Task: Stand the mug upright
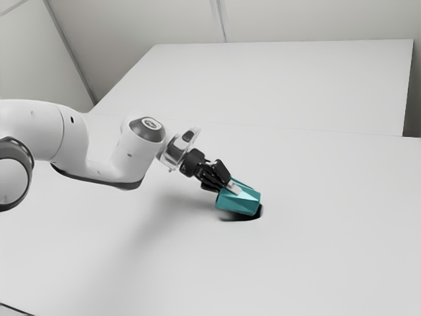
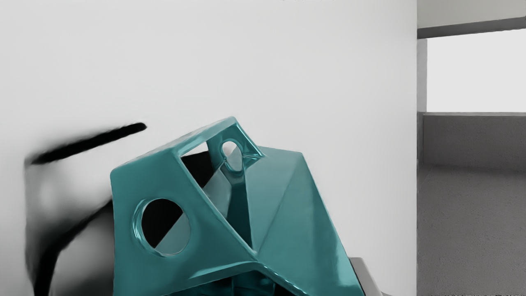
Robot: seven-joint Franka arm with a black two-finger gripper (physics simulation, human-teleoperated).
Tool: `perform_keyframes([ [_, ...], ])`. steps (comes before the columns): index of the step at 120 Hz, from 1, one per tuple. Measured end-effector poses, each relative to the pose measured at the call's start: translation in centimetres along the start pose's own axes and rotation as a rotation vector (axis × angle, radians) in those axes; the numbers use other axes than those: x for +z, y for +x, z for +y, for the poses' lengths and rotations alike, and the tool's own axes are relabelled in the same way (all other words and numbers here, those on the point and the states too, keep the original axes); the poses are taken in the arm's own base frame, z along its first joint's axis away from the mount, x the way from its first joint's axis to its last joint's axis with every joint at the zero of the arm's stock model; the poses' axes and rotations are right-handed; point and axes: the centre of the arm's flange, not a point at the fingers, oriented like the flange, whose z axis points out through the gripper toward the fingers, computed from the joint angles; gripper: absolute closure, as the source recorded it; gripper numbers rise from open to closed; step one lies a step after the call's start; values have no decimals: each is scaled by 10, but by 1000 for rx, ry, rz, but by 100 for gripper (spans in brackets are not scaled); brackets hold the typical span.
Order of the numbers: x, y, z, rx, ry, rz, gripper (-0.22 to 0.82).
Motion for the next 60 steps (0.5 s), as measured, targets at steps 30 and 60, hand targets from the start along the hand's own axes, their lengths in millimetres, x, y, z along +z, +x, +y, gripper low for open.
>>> perform_keyframes([
  [30, -28, 1, 40, 125, 72, 41, 77],
  [60, -87, -11, 70, 318, 430, 17, 77],
])
